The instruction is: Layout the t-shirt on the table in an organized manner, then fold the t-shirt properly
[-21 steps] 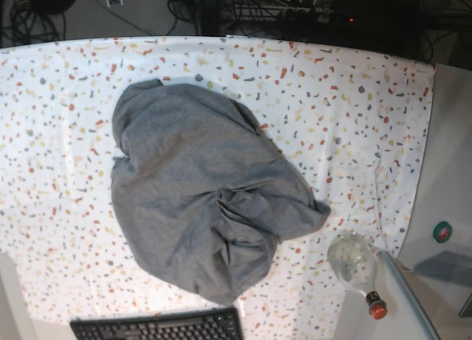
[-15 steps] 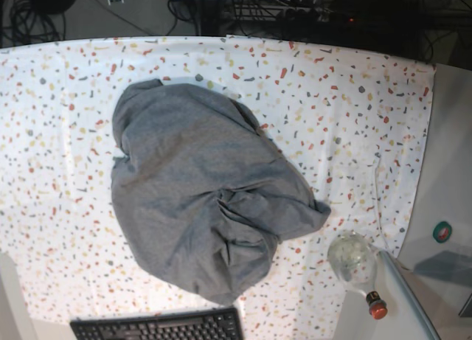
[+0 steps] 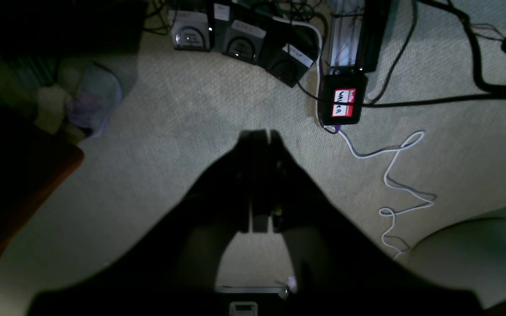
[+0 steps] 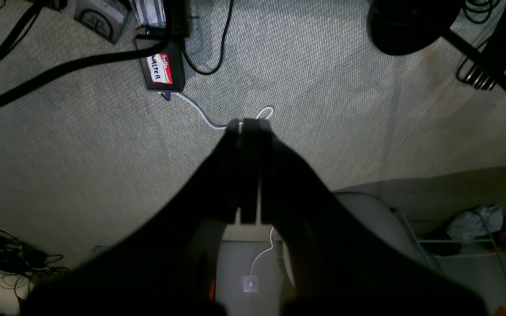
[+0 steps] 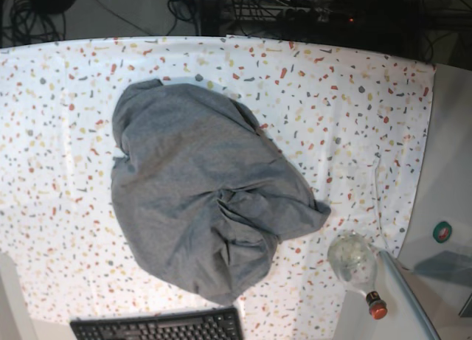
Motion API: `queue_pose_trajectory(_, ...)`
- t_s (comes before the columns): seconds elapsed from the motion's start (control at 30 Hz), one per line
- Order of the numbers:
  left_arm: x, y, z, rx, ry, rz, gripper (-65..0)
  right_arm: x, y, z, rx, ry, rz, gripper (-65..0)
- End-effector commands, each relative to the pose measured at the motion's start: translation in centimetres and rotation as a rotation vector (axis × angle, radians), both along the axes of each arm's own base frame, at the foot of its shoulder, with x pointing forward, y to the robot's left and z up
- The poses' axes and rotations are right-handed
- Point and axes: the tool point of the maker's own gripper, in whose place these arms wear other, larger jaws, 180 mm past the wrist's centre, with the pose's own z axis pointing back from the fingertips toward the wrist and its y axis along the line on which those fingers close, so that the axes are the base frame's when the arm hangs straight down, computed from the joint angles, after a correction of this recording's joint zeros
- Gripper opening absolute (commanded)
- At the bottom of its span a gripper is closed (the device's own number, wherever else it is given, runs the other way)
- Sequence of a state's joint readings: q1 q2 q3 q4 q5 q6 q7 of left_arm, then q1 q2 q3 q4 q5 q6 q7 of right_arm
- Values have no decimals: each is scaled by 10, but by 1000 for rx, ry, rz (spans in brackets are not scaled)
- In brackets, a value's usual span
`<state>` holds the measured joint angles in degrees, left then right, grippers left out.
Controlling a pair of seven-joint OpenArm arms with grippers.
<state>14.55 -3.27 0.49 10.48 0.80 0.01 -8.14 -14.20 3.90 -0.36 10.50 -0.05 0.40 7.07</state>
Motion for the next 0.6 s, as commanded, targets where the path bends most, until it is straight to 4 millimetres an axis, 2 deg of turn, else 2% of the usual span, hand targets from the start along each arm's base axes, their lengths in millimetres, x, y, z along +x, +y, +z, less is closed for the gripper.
queue_pose_trajectory(0.0, -8, 2, 1, 7, 12, -2, -650, -9, -4, 2, -8, 15, 0, -650)
queue_pose_trajectory(0.27, -15, 7, 3, 13, 20, -7, -650, -10, -5, 2, -10, 16, -2, -650)
queue_pose_trajectory(0.4, -26, 7, 5, 12, 32, -8, -650, -19, -6, 3, -12, 30, -2, -650)
queue_pose_trajectory(0.5, -41, 6, 8, 11, 46, -9, -650, -44, -6, 9, -11, 64, -1, -650)
queue_pose_trajectory(0.57, -54, 15, 15, 21, 40, -21, -650, -59, -5, 15, -9, 58, 4, -650)
